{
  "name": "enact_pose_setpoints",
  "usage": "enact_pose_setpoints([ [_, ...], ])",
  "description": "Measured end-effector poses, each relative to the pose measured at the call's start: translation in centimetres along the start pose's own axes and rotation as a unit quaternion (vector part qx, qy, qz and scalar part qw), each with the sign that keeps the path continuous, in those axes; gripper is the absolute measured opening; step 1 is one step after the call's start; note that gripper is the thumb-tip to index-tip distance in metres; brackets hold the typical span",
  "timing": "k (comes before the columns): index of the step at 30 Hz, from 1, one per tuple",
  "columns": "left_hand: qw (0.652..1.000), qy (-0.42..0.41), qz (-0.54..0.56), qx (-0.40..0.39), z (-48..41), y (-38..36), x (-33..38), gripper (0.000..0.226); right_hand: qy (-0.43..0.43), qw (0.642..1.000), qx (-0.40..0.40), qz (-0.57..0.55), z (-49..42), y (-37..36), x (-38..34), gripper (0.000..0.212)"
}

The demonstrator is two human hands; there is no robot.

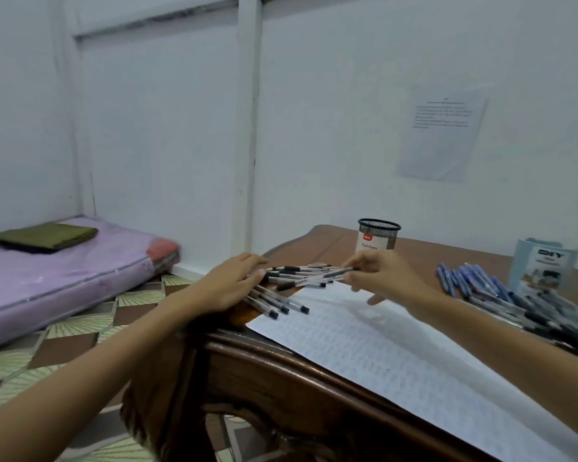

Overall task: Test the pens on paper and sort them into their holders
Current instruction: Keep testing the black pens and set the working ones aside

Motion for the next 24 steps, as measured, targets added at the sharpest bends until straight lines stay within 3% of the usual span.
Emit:
enact_pose_setpoints([
  [5,0.997,-0.075,0.011,-0.02,-0.8,-1.7,5.6,0.038,-0.05,0.974,0.161,-0.153,3.1,7.2,1.6,0.012],
  [10,0.986,-0.147,-0.007,-0.078,-1.1,-4.7,13.0,0.04,-0.05,0.955,0.261,-0.135,6.9,13.1,4.7,0.017],
  [14,0.97,-0.192,-0.044,-0.145,-1.6,-7.8,18.3,0.042,-0.099,0.951,0.268,-0.115,8.9,15.1,6.7,0.018],
  [19,0.944,-0.23,-0.074,-0.224,-1.9,-10.7,22.9,0.046,-0.077,0.955,0.26,-0.12,9.3,15.8,7.7,0.014],
  [24,0.944,-0.245,-0.069,-0.212,-2.0,-12.7,24.0,0.046,-0.091,0.947,0.247,-0.183,9.4,15.7,8.1,0.013],
])
Point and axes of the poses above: each hand's wrist, its own z-axis away from the middle knuckle, its own y-axis out of the back of the hand, x = y × z, the point moved 3 cm from there along -z, towards the middle knuckle, and after that the axes turned 14 degrees about y, right-handed, at the moved point
